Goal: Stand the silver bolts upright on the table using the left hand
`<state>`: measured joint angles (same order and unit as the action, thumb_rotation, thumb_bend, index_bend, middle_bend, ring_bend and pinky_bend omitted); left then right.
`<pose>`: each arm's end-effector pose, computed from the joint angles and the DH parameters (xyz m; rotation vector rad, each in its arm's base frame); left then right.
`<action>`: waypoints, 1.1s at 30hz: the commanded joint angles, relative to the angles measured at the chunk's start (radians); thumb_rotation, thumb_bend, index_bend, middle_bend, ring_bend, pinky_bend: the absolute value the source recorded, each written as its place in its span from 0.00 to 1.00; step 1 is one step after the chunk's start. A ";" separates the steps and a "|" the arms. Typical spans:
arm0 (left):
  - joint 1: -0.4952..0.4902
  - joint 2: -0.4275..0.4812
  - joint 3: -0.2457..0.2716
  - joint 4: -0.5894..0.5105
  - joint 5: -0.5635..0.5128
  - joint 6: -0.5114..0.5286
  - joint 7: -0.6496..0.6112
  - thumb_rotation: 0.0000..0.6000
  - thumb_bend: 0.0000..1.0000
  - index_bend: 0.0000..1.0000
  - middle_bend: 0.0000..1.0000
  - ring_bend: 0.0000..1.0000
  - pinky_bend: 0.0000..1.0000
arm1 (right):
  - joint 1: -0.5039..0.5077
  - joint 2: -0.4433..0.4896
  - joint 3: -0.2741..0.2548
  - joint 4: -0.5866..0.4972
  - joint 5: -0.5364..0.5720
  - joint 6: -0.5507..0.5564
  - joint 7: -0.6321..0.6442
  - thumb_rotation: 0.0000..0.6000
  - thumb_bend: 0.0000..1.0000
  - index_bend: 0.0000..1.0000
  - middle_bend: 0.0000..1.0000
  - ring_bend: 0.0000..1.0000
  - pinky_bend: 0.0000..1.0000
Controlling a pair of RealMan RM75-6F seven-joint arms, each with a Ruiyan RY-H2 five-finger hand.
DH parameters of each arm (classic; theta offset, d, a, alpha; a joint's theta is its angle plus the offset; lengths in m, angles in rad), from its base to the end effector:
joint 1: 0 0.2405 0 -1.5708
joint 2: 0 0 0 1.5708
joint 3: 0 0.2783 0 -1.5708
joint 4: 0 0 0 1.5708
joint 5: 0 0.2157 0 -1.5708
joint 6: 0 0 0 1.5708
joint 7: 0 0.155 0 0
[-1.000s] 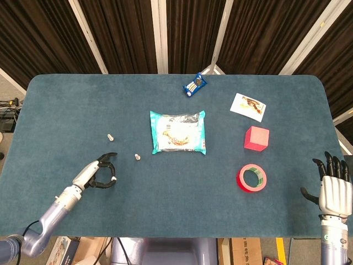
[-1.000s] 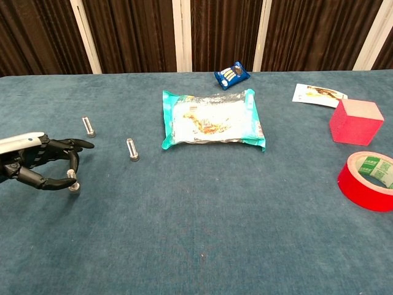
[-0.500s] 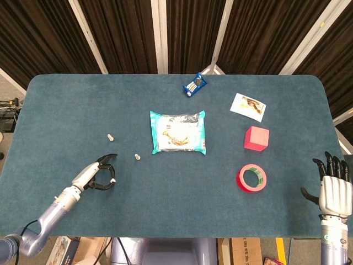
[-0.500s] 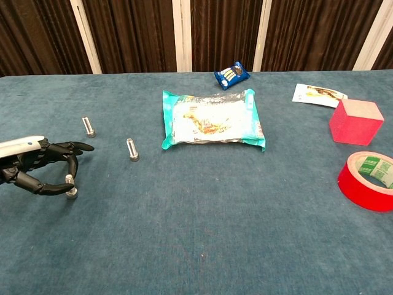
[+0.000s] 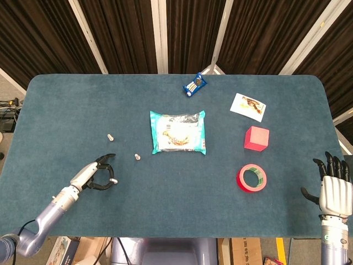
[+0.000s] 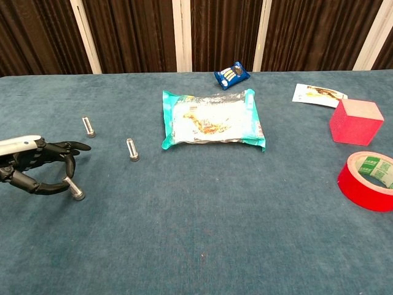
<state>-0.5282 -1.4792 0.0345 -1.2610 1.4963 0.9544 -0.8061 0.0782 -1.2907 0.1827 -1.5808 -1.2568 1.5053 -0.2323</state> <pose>-0.2917 0.3046 -0.0156 -1.5712 -1.8055 -1.1339 -0.3497 -0.2137 0.1418 1.1240 -0.8813 0.7785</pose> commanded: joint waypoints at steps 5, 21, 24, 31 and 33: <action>0.001 0.010 0.000 -0.010 0.015 0.016 -0.009 1.00 0.43 0.51 0.02 0.00 0.00 | -0.001 -0.002 0.001 0.000 -0.001 0.004 -0.002 1.00 0.15 0.25 0.06 0.02 0.00; -0.010 0.140 -0.054 -0.279 0.126 0.203 0.025 1.00 0.43 0.50 0.02 0.00 0.00 | -0.003 0.000 0.000 -0.006 -0.008 0.011 -0.002 1.00 0.15 0.25 0.06 0.02 0.00; -0.013 0.176 -0.090 -0.346 0.139 0.253 0.089 1.00 0.43 0.49 0.02 0.00 0.00 | -0.003 0.002 -0.001 -0.007 -0.009 0.010 0.001 1.00 0.14 0.25 0.06 0.02 0.00; 0.108 0.238 -0.164 -0.491 0.055 0.468 0.746 1.00 0.43 0.44 0.03 0.00 0.00 | -0.003 0.013 -0.012 -0.008 -0.029 0.006 0.000 1.00 0.12 0.25 0.06 0.02 0.00; 0.150 0.261 -0.157 -0.543 0.032 0.516 0.893 1.00 0.43 0.43 0.03 0.00 0.00 | -0.002 0.018 -0.018 -0.009 -0.039 0.004 0.003 1.00 0.11 0.25 0.06 0.02 0.00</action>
<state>-0.4848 -1.2827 -0.0839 -1.6659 1.5938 1.3043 -0.3496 0.0757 -1.2756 0.1678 -1.5889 -1.2913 1.5101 -0.2310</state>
